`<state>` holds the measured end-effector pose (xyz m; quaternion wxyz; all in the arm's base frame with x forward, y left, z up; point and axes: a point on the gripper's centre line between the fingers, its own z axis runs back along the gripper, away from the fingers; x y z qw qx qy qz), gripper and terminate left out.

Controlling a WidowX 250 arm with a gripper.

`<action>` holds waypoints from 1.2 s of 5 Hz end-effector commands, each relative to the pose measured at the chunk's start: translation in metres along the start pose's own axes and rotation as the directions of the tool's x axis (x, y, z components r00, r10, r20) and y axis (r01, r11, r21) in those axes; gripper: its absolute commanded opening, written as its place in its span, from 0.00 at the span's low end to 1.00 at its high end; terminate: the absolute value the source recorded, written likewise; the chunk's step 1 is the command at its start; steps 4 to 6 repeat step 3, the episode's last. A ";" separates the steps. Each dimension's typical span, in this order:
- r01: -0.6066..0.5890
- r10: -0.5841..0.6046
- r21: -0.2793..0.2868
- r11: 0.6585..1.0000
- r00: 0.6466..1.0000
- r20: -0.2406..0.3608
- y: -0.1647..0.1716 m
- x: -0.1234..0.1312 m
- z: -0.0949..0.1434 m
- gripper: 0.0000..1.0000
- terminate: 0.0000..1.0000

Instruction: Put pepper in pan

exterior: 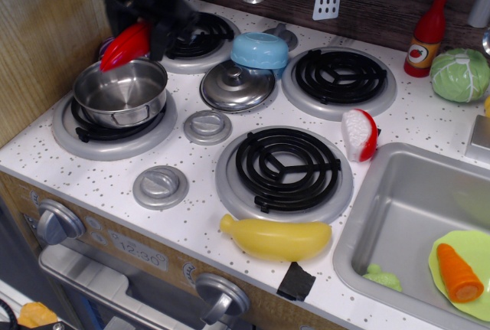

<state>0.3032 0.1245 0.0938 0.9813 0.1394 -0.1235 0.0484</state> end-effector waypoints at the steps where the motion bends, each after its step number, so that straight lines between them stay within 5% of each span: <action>1: 0.001 -0.001 0.003 1.000 0.996 0.092 0.014 0.003 0.001 1.00 0.00; 2: 0.001 -0.001 0.003 1.000 0.996 0.092 0.014 0.003 0.001 1.00 0.00; 3: 0.001 -0.001 0.003 1.000 0.996 0.092 0.014 0.003 0.001 1.00 1.00; 6: 0.001 -0.001 0.003 1.000 0.996 0.092 0.014 0.003 0.001 1.00 1.00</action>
